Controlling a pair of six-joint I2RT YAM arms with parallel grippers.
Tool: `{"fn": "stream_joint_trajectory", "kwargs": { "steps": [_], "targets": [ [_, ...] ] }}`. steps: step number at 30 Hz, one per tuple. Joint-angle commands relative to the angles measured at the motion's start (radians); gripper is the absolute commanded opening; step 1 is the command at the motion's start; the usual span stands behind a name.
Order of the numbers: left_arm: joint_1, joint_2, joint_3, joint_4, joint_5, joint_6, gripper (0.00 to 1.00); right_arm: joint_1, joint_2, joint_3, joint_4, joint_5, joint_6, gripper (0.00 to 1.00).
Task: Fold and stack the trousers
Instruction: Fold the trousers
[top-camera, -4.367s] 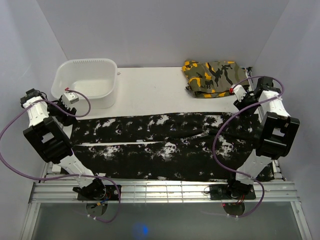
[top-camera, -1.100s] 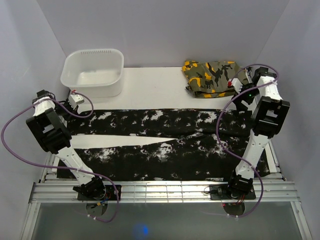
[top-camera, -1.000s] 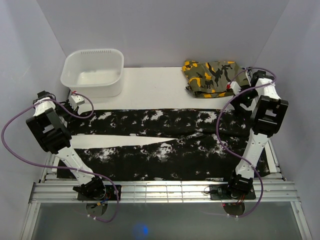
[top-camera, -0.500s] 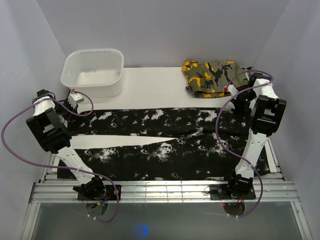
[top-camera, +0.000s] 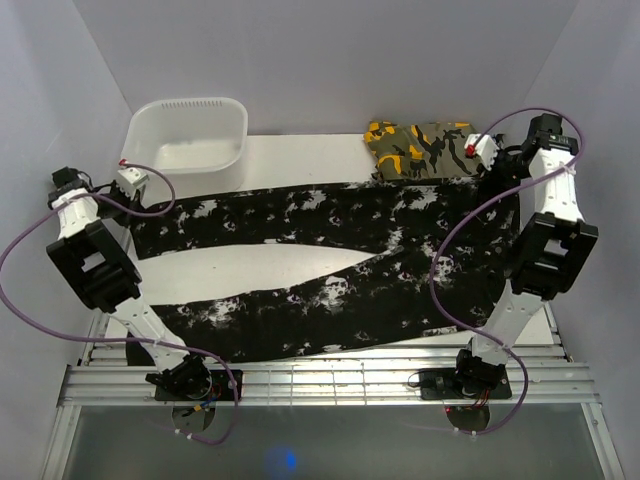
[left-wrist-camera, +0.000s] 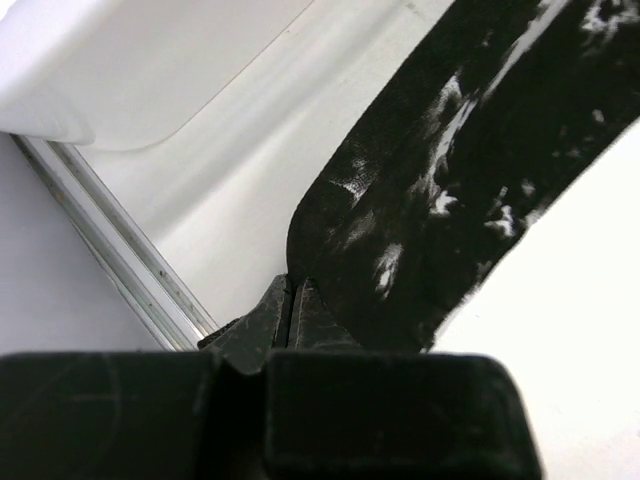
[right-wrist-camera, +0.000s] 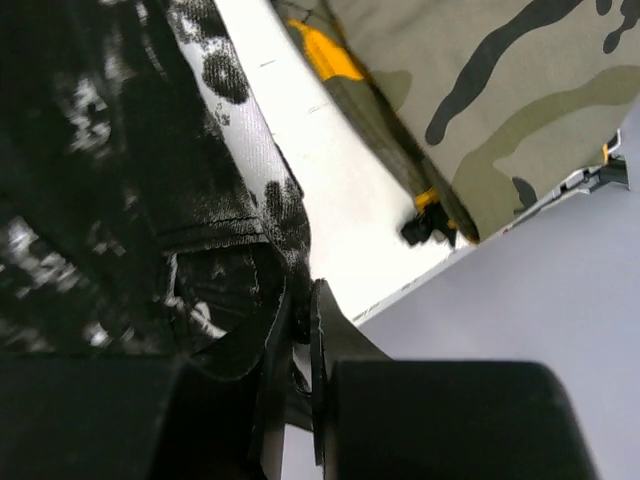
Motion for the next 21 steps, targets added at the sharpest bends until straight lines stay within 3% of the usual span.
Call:
{"fn": "stream_joint_trajectory", "kwargs": {
  "steps": [1,6,10,11,12,13,17,19,21],
  "targets": [
    [0.058,-0.196,-0.054,-0.019,0.077,0.053,0.00,-0.057,-0.133,-0.085,0.033,-0.005,-0.095,0.08],
    [0.163,-0.398,-0.233,-0.167,0.111,0.253,0.00,-0.122,-0.329,-0.231,-0.007,-0.040,-0.212,0.08],
    [0.344,-0.584,-0.376,-0.449,0.064,0.541,0.00,-0.198,-0.477,-0.457,-0.059,-0.040,-0.359,0.08],
    [0.375,-0.603,-0.405,-0.508,0.030,0.696,0.00,-0.217,-0.535,-0.507,-0.064,-0.032,-0.437,0.08],
    [0.409,-0.619,-0.438,-0.548,-0.014,0.711,0.00,-0.230,-0.564,-0.560,-0.064,-0.008,-0.474,0.08],
    [0.443,-0.644,-0.529,-0.550,-0.068,0.722,0.00,-0.259,-0.586,-0.609,-0.064,0.003,-0.508,0.08],
    [0.521,-0.661,-0.789,-0.534,-0.497,0.868,0.00,-0.306,-0.675,-0.890,-0.069,0.092,-0.658,0.08],
    [0.532,-0.611,-0.853,-0.450,-0.573,0.822,0.00,-0.324,-0.681,-0.975,-0.052,0.156,-0.690,0.08],
    [0.532,-0.546,-0.890,-0.342,-0.561,0.743,0.00,-0.327,-0.678,-1.070,0.008,0.204,-0.686,0.08]
  ]
}}
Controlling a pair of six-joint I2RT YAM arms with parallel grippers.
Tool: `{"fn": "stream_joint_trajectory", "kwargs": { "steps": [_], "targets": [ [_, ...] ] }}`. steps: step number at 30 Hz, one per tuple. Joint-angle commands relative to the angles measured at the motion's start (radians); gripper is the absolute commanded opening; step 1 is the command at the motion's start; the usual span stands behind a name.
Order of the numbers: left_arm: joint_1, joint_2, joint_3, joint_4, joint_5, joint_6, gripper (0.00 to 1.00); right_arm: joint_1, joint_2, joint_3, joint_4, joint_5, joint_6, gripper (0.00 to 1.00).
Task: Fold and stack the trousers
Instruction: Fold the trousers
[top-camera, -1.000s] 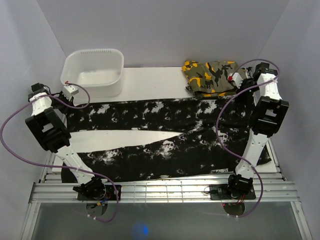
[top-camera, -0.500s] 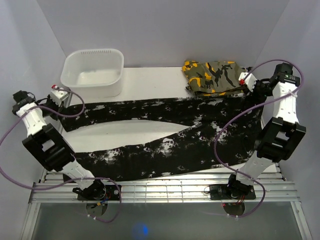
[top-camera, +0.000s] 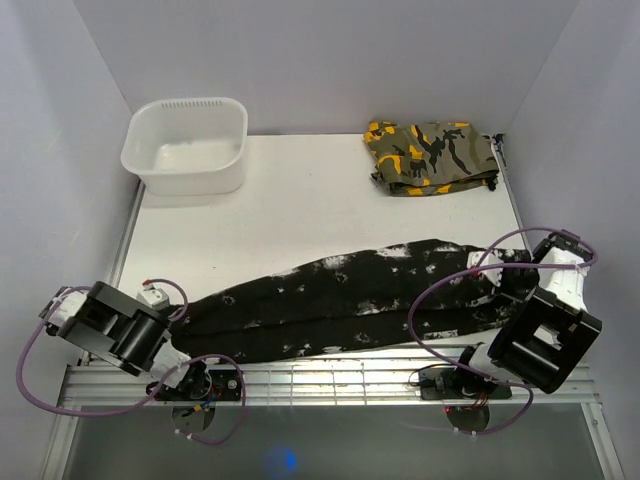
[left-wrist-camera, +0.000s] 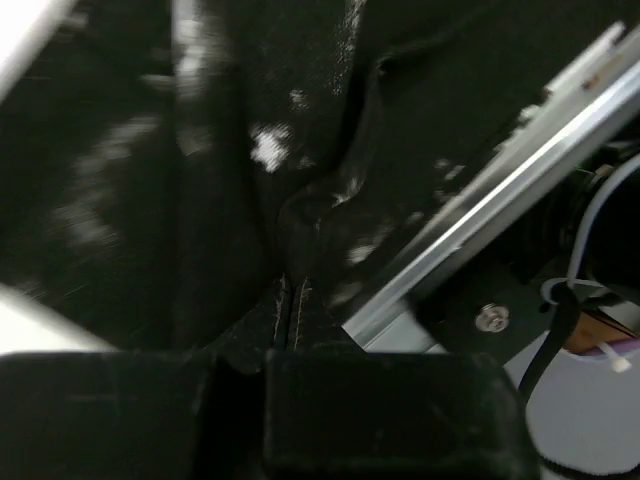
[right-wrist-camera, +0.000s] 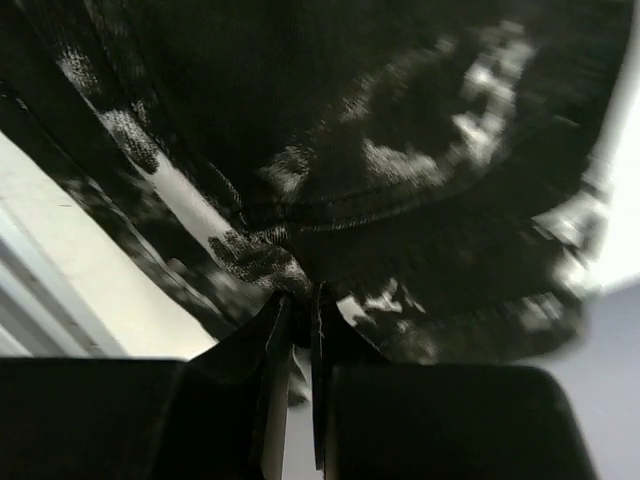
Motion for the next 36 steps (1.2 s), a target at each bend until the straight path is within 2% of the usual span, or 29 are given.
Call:
{"fn": "stream_joint_trajectory", "kwargs": {
  "steps": [1,5,6,8,9,10,12,16,18,20,21,23,25,26,27,30,32,34,35,36],
  "targets": [
    [0.005,0.069,-0.037,0.103,-0.158,0.045,0.00,-0.012,0.001,-0.108,0.061,0.131,-0.141,0.08],
    [0.003,0.152,0.102,0.058,-0.070,-0.004,0.00,-0.014,0.080,-0.039,0.058,0.108,-0.049,0.08],
    [0.005,0.170,0.218,0.023,-0.033,-0.011,0.00,-0.014,0.104,0.003,0.038,0.068,-0.026,0.08],
    [0.002,0.218,0.348,-0.056,0.129,-0.044,0.00,-0.014,0.178,0.152,-0.029,0.022,0.038,0.08],
    [-0.001,0.230,0.481,-0.099,0.189,-0.057,0.00,-0.012,0.203,0.204,-0.055,-0.022,0.058,0.08],
    [-0.017,0.259,0.546,-0.114,0.296,-0.079,0.00,-0.011,0.226,0.302,-0.098,-0.039,0.078,0.08],
    [-0.059,0.286,0.718,-0.124,0.361,-0.183,0.00,-0.011,0.286,0.379,-0.127,-0.059,0.121,0.08],
    [-0.067,0.316,0.841,-0.124,0.443,-0.220,0.00,-0.015,0.309,0.449,-0.167,-0.049,0.135,0.08],
    [-0.067,0.300,0.822,-0.125,0.426,-0.190,0.00,-0.018,0.276,0.414,-0.172,-0.046,0.106,0.08],
    [-0.052,0.255,0.693,-0.125,0.385,-0.107,0.00,-0.021,0.227,0.327,-0.158,-0.029,0.071,0.08],
    [-0.011,0.197,0.640,-0.121,0.388,0.000,0.00,-0.030,0.207,0.288,-0.143,-0.009,0.039,0.08],
    [0.034,0.149,0.494,-0.116,0.389,0.082,0.00,-0.046,0.155,0.208,-0.111,0.019,-0.001,0.08],
    [0.058,0.112,0.387,-0.111,0.264,0.177,0.00,-0.067,0.135,0.099,-0.059,0.081,-0.061,0.08],
    [0.061,0.105,0.278,-0.095,0.213,0.185,0.00,-0.072,0.124,0.069,-0.040,0.103,-0.076,0.08],
    [0.071,0.097,0.230,-0.055,0.116,0.192,0.00,-0.081,0.121,0.024,-0.008,0.136,-0.087,0.08],
    [0.081,0.105,0.089,0.033,-0.014,0.190,0.00,-0.087,0.118,-0.031,0.021,0.180,-0.113,0.08],
    [0.081,0.129,0.046,0.063,-0.057,0.176,0.00,-0.087,0.122,-0.045,0.050,0.192,-0.119,0.08],
    [0.065,0.148,-0.016,0.161,-0.103,0.144,0.00,-0.086,0.128,-0.059,0.075,0.198,-0.118,0.08],
    [0.049,0.154,-0.040,0.209,-0.127,0.077,0.00,-0.084,0.136,-0.062,0.096,0.200,-0.104,0.08],
    [0.031,0.163,-0.063,0.313,-0.149,0.036,0.00,-0.075,0.142,-0.064,0.110,0.204,-0.089,0.08]
  ]
}}
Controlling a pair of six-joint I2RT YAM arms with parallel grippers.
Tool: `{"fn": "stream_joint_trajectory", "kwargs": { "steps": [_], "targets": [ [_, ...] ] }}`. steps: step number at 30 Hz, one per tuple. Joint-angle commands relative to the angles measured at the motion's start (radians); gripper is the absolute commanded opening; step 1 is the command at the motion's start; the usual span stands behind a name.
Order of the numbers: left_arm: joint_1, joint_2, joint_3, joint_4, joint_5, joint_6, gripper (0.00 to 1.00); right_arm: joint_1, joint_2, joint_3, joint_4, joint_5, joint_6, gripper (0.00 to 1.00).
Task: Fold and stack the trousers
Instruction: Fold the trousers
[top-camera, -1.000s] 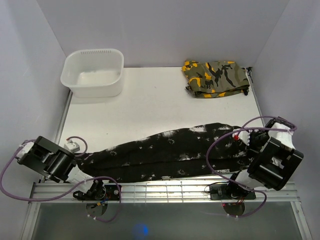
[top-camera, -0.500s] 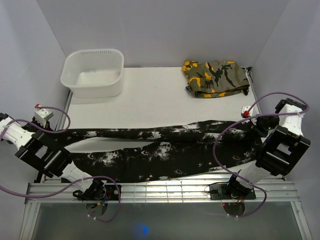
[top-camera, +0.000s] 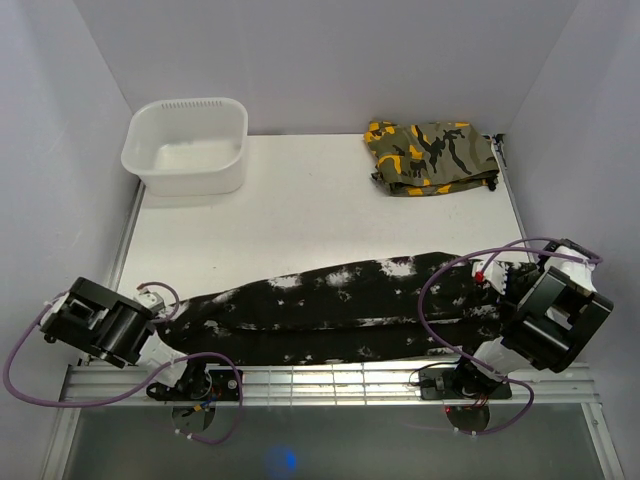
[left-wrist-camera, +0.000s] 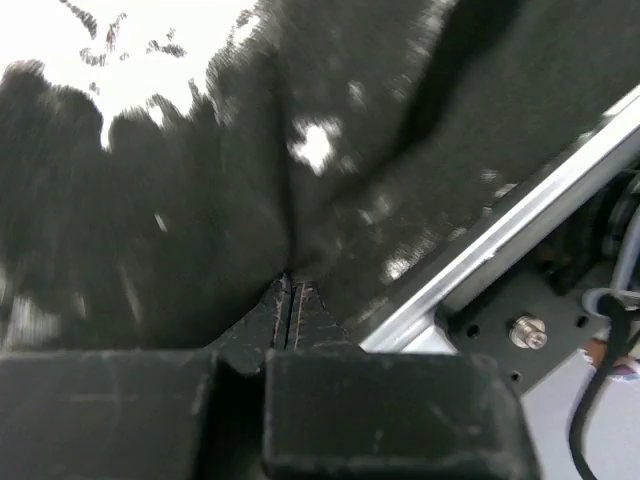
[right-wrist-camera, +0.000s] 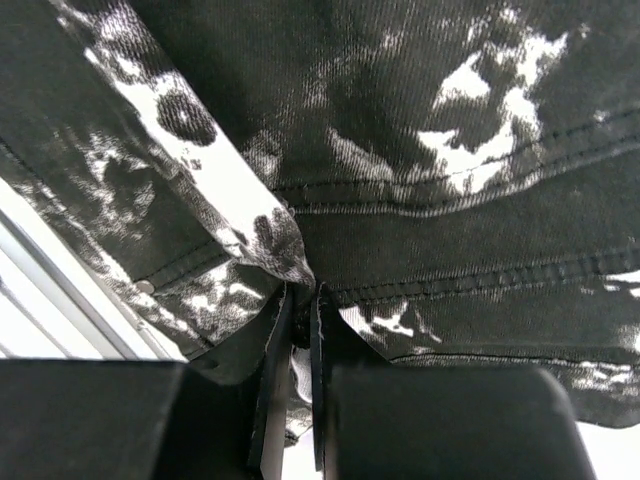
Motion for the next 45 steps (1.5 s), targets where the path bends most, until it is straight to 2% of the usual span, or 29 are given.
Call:
{"fn": "stream_joint_trajectory", "kwargs": {
  "steps": [1,3,7,9,14,19,25,28,34,38,41,44,45],
  "targets": [
    [-0.064,0.022,-0.083,0.281,-0.162,-0.040,0.00,0.011,0.015,-0.010,0.117,0.079,-0.032,0.08],
    [-0.121,0.055,-0.079,0.361,-0.150,-0.176,0.00,0.034,0.053,0.013,0.115,0.075,0.043,0.08],
    [-0.238,0.157,0.033,0.423,-0.101,-0.445,0.00,0.082,0.111,0.067,0.118,0.049,0.162,0.08],
    [-0.299,0.235,0.153,0.433,-0.075,-0.581,0.00,0.120,0.140,0.100,0.131,0.036,0.236,0.08],
    [-0.391,0.348,0.435,0.427,-0.061,-0.759,0.00,0.192,0.199,0.180,0.137,0.004,0.350,0.08],
    [-0.416,0.395,0.596,0.348,-0.025,-0.764,0.00,0.208,0.214,0.241,0.134,0.004,0.370,0.08],
    [-0.416,0.382,0.691,0.309,0.001,-0.741,0.00,0.188,0.216,0.266,0.118,0.010,0.362,0.08],
    [-0.416,0.373,0.721,0.278,0.064,-0.737,0.00,0.188,0.213,0.285,0.100,-0.017,0.364,0.08],
    [-0.436,0.350,0.863,0.257,0.193,-0.775,0.00,0.189,0.229,0.467,0.019,-0.119,0.416,0.08],
    [-0.443,0.361,1.074,0.254,0.265,-0.812,0.00,0.182,0.249,0.625,-0.075,-0.194,0.414,0.08],
    [-0.436,0.312,1.069,0.229,0.281,-0.725,0.00,0.171,0.219,0.625,-0.129,-0.195,0.346,0.08],
    [-0.390,0.226,0.934,0.185,0.304,-0.561,0.00,0.149,0.139,0.484,-0.113,-0.159,0.237,0.08],
    [-0.353,0.203,0.843,0.162,0.307,-0.515,0.00,0.134,0.115,0.438,-0.098,-0.139,0.215,0.08]
  ]
}}
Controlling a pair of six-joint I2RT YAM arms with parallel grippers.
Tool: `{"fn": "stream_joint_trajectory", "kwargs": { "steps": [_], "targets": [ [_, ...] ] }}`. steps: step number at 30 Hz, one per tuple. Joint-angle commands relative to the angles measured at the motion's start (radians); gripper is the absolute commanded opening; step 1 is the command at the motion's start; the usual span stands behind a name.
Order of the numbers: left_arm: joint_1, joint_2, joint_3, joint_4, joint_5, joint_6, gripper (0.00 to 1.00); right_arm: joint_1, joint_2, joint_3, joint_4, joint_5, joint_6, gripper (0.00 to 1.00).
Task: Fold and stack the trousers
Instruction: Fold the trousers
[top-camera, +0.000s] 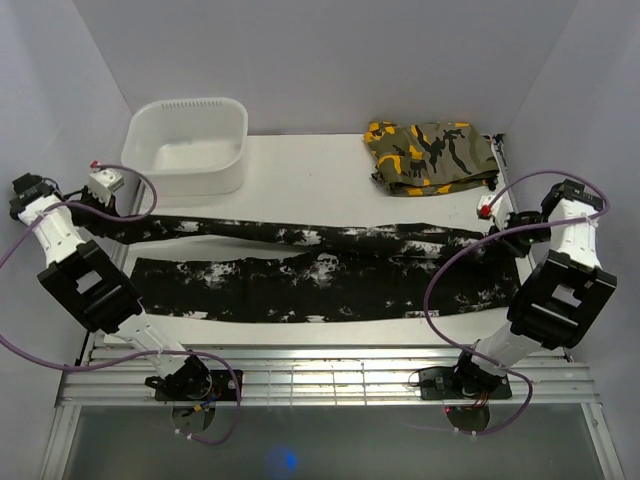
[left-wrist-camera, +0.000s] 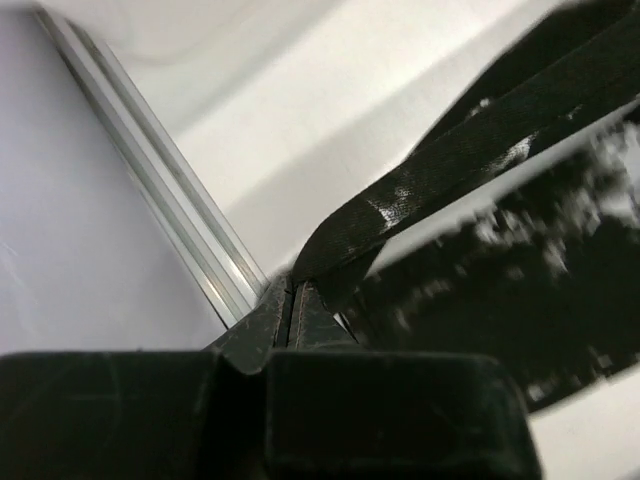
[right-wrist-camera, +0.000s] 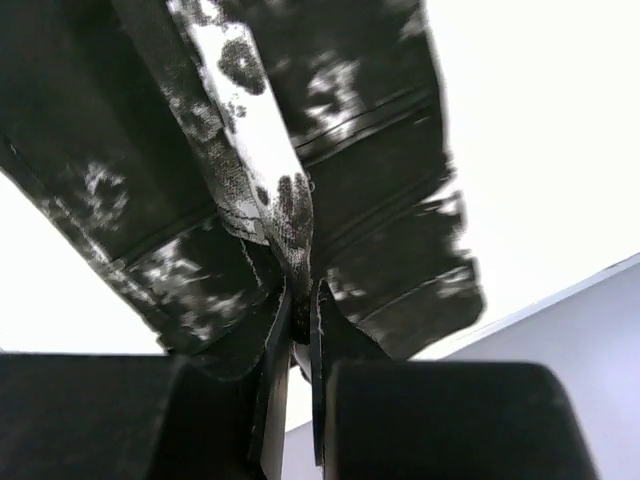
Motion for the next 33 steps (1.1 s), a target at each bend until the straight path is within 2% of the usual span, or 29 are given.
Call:
{"fn": "stream_joint_trajectory", "kwargs": {
  "steps": [1,3,4,5,7,8,9,10,12,14,15,17,18,20,25,28,31,32,33],
  "targets": [
    [0.149,-0.119,-0.165,0.033,-0.058,0.258,0.00,-0.080,-0.108,-0.181,0.049,0.176,-0.158,0.08],
    [0.202,-0.167,-0.285,0.009,-0.093,0.395,0.00,-0.097,-0.144,-0.282,0.116,0.225,-0.222,0.08],
    [0.222,-0.176,-0.404,-0.001,-0.135,0.447,0.00,-0.102,-0.175,-0.331,0.142,0.242,-0.244,0.08],
    [0.243,-0.187,-0.461,-0.015,-0.155,0.551,0.00,-0.114,-0.187,-0.422,0.190,0.276,-0.268,0.08],
    [0.294,-0.186,-0.615,0.012,-0.205,0.595,0.00,-0.125,-0.216,-0.507,0.245,0.314,-0.327,0.08],
    [0.297,-0.178,-0.651,0.047,-0.277,0.587,0.07,-0.128,-0.219,-0.574,0.271,0.353,-0.336,0.08],
    [0.305,-0.166,-0.675,0.051,-0.293,0.575,0.37,-0.128,-0.222,-0.595,0.302,0.361,-0.351,0.08],
    [0.317,-0.161,-0.678,0.052,-0.284,0.564,0.49,-0.128,-0.227,-0.604,0.308,0.359,-0.348,0.08],
    [0.335,-0.170,-0.644,0.023,-0.197,0.534,0.98,-0.128,-0.230,-0.587,0.299,0.329,-0.331,0.08],
    [0.335,-0.187,-0.580,-0.004,-0.144,0.479,0.98,-0.128,-0.232,-0.560,0.281,0.306,-0.307,0.11],
    [0.337,-0.199,-0.557,-0.042,-0.096,0.466,0.98,-0.128,-0.232,-0.529,0.269,0.301,-0.301,0.23],
    [0.337,-0.234,-0.502,-0.086,-0.054,0.436,0.98,-0.128,-0.229,-0.495,0.235,0.289,-0.264,0.36],
    [0.337,-0.248,-0.486,-0.099,-0.023,0.420,0.98,-0.129,-0.229,-0.456,0.221,0.281,-0.256,0.49],
    [0.335,-0.287,-0.466,-0.156,0.001,0.414,0.98,-0.132,-0.232,-0.402,0.143,0.235,-0.236,0.59],
    [0.337,-0.344,-0.449,-0.179,0.044,0.321,0.98,-0.131,-0.244,-0.209,-0.044,0.102,-0.212,0.73],
    [0.335,-0.308,-0.428,-0.236,0.072,0.287,0.98,-0.096,-0.245,-0.164,-0.118,0.026,-0.154,0.71],
    [0.323,-0.264,-0.437,-0.224,0.084,0.189,0.98,0.042,-0.277,-0.199,-0.080,0.037,0.004,0.58],
    [0.311,-0.258,-0.446,-0.165,0.072,0.143,0.98,0.120,-0.291,-0.243,-0.054,0.038,0.044,0.55],
    [0.305,-0.259,-0.461,-0.132,0.060,0.045,0.94,0.162,-0.307,-0.268,0.010,0.043,0.120,0.49]
  ]
}}
